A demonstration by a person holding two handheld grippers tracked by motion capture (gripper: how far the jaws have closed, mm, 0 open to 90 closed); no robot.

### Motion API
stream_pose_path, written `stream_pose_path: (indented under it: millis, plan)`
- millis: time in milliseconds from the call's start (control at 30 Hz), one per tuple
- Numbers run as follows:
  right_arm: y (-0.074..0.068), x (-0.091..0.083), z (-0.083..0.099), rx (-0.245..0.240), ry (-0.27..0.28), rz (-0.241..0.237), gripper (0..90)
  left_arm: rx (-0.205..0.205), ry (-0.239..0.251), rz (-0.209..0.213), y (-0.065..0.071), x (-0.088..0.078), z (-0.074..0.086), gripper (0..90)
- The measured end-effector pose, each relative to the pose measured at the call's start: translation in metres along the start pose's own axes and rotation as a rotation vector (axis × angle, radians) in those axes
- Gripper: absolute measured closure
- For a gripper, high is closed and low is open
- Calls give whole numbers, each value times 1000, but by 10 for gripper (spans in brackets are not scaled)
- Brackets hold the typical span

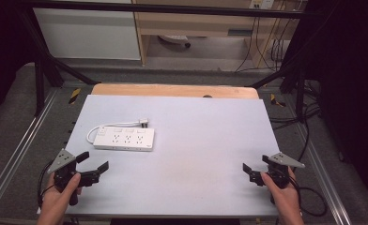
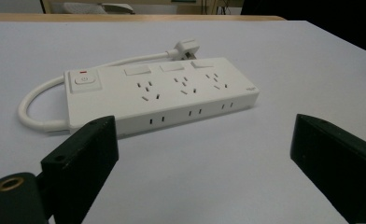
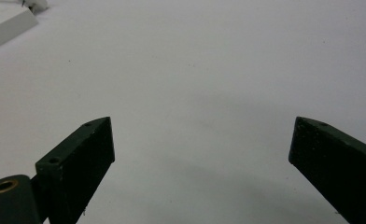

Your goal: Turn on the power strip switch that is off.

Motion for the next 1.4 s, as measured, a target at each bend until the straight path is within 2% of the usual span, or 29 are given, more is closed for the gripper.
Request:
stream_pose_path:
  millis: [100, 267, 667, 1033, 1167, 1400]
  plan:
    - [-1, 1, 0, -5, -8, 1, 72, 1, 0, 0, 0, -1, 0, 78]
    - [-2, -1, 0, -13, 5, 14, 66, -3, 14, 0, 0, -5, 1, 74]
    - [-5, 2, -7, -52, 25, 26, 53, -18, 14, 10, -2, -9, 3, 77]
    - [-7, 2, -9, -48, 30, 21, 52, -17, 6, 27, 2, -8, 2, 67]
    - [-9, 2, -8, -57, 28, 24, 47, -23, 25, 42, 3, -8, -1, 66]
    - [-12, 1, -8, -70, 30, 10, 39, -24, 58, 34, 5, -5, -9, 65]
Point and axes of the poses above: each handheld gripper's, and its own axes: x roughly forward along the jaws, z roughly out of its underside, y roughly to its right, the point moved 1 cm from there along x, roughly forward along the jaws, and after that the axes turned 7 degrees about -y, right-handed, at the moved point
